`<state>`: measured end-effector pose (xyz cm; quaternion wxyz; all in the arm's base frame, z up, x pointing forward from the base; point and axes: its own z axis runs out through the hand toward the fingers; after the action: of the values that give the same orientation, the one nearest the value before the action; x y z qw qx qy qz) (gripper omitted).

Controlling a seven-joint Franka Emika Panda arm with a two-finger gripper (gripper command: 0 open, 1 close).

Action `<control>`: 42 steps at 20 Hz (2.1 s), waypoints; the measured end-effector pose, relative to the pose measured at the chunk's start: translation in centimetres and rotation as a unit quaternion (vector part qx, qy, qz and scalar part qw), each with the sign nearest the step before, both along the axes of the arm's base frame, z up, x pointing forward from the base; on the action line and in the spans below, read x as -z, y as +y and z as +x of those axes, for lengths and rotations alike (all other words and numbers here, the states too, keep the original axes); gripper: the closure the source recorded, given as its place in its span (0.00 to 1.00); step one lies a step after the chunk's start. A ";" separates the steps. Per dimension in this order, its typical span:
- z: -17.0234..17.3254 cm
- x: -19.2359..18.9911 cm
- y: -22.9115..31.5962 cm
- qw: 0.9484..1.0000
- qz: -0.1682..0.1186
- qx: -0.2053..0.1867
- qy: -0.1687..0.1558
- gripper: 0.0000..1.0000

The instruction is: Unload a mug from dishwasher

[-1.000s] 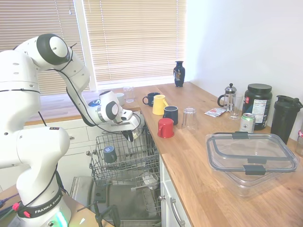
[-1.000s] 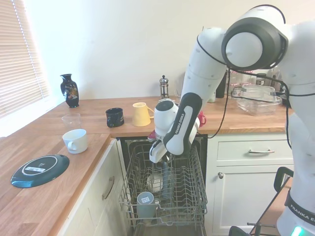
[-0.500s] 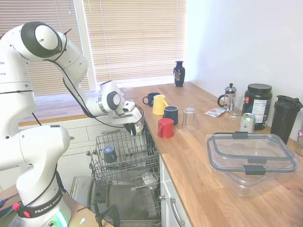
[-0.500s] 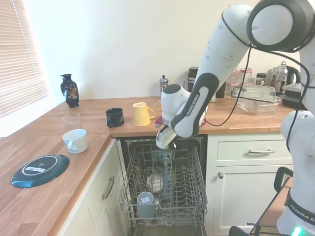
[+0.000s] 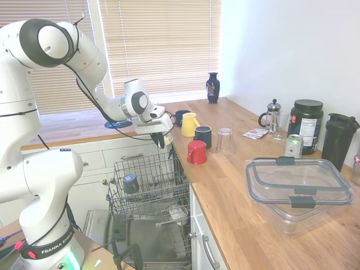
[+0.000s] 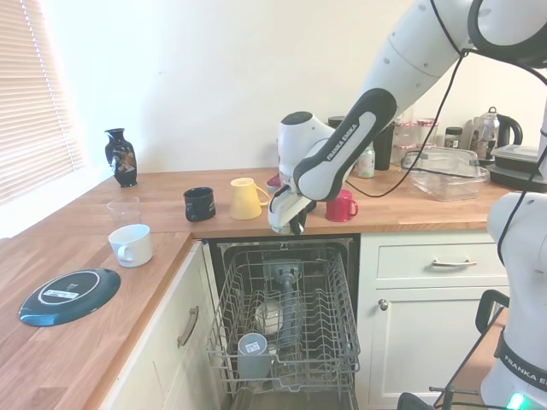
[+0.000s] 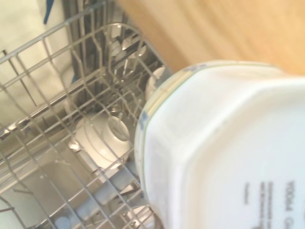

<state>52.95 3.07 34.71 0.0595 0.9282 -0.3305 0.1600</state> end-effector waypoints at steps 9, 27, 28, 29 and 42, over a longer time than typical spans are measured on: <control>2.1 -3.4 -1.1 1.000 0.004 0.012 0.023 1.00; 6.1 -0.4 -3.8 0.998 0.006 0.034 0.057 1.00; 6.5 -0.1 -3.9 0.998 0.006 0.035 0.058 1.00; 6.8 0.1 -3.9 0.998 0.006 0.035 0.058 1.00; 8.6 1.4 -6.2 0.997 0.014 0.047 0.064 1.00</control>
<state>61.57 -3.11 33.31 0.0746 0.9210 -0.3710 0.0922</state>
